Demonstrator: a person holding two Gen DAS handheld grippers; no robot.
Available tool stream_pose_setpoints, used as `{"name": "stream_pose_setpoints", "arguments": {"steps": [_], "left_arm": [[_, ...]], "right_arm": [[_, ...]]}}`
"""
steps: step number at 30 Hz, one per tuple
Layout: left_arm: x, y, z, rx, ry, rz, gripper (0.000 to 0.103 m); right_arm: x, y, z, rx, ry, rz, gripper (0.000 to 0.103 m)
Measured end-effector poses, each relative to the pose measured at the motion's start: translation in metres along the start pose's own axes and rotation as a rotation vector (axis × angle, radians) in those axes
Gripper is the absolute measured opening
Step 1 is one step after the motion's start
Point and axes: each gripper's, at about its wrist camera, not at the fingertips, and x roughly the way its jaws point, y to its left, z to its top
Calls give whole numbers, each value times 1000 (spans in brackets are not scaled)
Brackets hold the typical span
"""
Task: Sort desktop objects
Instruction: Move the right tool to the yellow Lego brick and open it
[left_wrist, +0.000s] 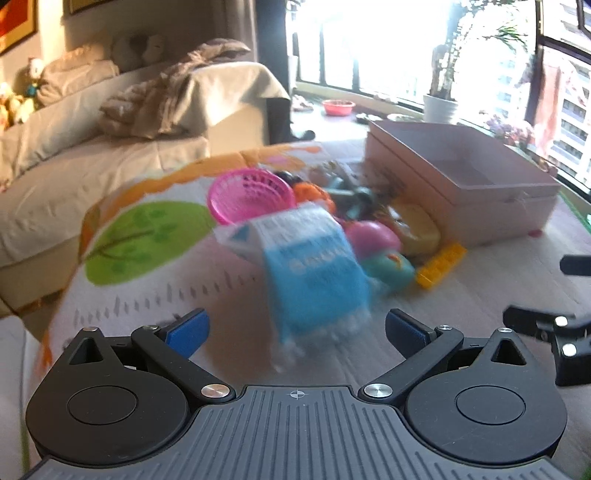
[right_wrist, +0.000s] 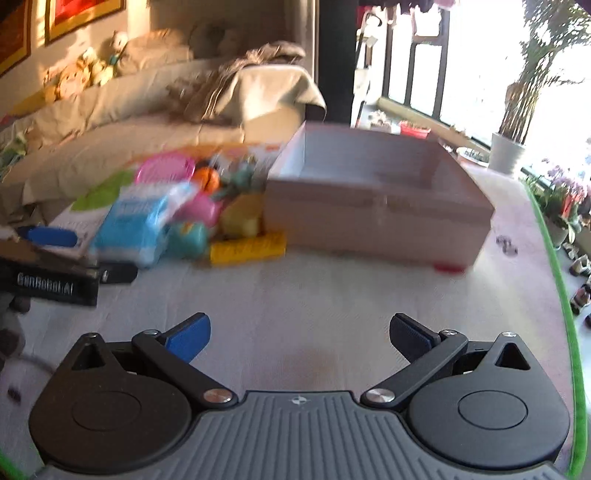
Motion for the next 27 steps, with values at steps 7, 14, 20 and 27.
{"name": "stream_pose_setpoints", "arguments": {"steps": [7,14,20,27], "left_arm": [[5,29,7,-11,-12,92,103],[15,38,15,-65,28,22,103],[15,32,16,-50,28,31,103],[15,31,14,-38,35,48,103]], "right_arm": [[14,-19,53,38,-132,-115,81],[50,-108,76,275,-130,-299,95],[67,-106,75,352,-83,-185,96],[19,-60,57,140,-226,-167,94]]}}
